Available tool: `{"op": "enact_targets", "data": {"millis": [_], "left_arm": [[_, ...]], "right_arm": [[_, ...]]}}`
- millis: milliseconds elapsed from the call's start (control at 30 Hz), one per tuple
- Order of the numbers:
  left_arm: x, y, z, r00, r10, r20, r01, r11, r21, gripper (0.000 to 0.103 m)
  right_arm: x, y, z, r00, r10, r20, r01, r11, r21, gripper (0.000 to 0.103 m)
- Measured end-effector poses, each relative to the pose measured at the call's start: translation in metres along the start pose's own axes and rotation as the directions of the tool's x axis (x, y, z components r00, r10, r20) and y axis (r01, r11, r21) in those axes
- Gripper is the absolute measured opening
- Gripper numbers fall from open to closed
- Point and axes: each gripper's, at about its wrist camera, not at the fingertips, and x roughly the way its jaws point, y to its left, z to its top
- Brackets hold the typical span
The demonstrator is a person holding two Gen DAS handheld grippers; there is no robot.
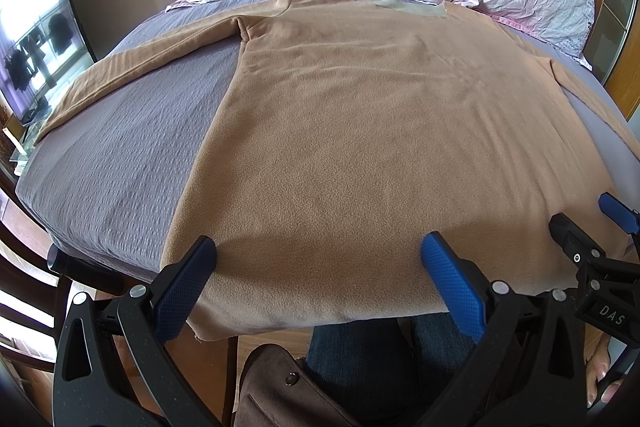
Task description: Fold small clothes
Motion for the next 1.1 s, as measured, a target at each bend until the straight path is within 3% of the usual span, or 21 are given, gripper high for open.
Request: {"op": "enact_targets", "data": {"millis": [267,367,400,467,533,600,633,700,767,833,900,933,1000,1100], "left_arm": [[0.0,0.0,0.0,1.0,0.0,0.002,0.0,1.0,-0.001,0.102],[-0.001,0.0,-0.001,1.0,0.0,0.023,0.0,1.0,0.004,0.102],[-0.001,0.0,-0.002,0.999,-0.001,0.033,0.001,1.0,0.01,0.102],[-0.003,0.001,0.002,0.999,-0.015,0.043,0.014,1.0,0.021,0.102],[-0.007,0.009,0.009,0.995,-0.059,0.079,0.06,0.998,-0.004,0.102],[-0.012,0.022,0.014,0.981,-0.117,0.152,0.125,0.991,-0.042,0.102],[-0.014,0.031,0.02,0.965,-0.17,0.2,0.186,0.98,-0.064,0.102],[-0.014,0.044,0.028,0.939,-0.243,0.245,0.272,0.958,-0.09,0.102],[-0.01,0.056,0.041,0.918,-0.288,0.274,0.329,0.937,-0.12,0.102],[-0.006,0.068,0.052,0.893,-0.314,0.323,0.377,0.914,-0.151,0.102],[-0.004,0.077,0.057,0.864,-0.338,0.373,0.423,0.889,-0.175,0.102],[0.0,0.084,0.061,0.841,-0.354,0.409,0.461,0.865,-0.197,0.102],[0.002,0.092,0.061,0.818,-0.365,0.445,0.498,0.836,-0.229,0.102],[0.005,0.106,0.065,0.808,-0.366,0.462,0.518,0.814,-0.261,0.102]], "right_arm": [[-0.001,-0.001,0.0,1.0,0.007,0.007,-0.007,1.0,-0.007,0.101],[-0.003,-0.005,0.001,0.998,0.052,0.024,-0.051,0.998,-0.026,0.101],[-0.003,-0.014,0.003,0.997,0.075,0.029,-0.075,0.997,-0.001,0.101],[-0.013,-0.063,0.017,0.99,0.107,0.094,-0.121,0.98,0.159,0.101],[-0.026,-0.136,0.029,0.98,0.097,0.172,-0.158,0.908,0.388,0.1],[-0.029,-0.203,0.033,0.98,0.057,0.19,-0.157,0.805,0.572,0.086],[-0.028,-0.241,0.033,0.984,0.021,0.179,-0.136,0.735,0.665,0.08],[-0.023,-0.291,0.03,0.99,-0.043,0.138,-0.081,0.628,0.774,0.066],[-0.013,-0.335,0.023,0.994,-0.075,0.085,-0.036,0.501,0.865,0.063],[-0.002,-0.366,0.013,0.997,-0.057,0.051,-0.025,0.379,0.925,0.06],[0.003,-0.379,0.012,0.997,-0.052,0.064,-0.043,0.341,0.939,0.058],[0.006,-0.385,0.014,0.997,-0.06,0.057,-0.034,0.325,0.945,0.057],[0.012,-0.393,0.017,0.996,-0.065,0.059,-0.037,0.296,0.955,0.057],[0.018,-0.404,0.015,0.992,-0.092,0.086,-0.061,0.243,0.968,0.05]]}}
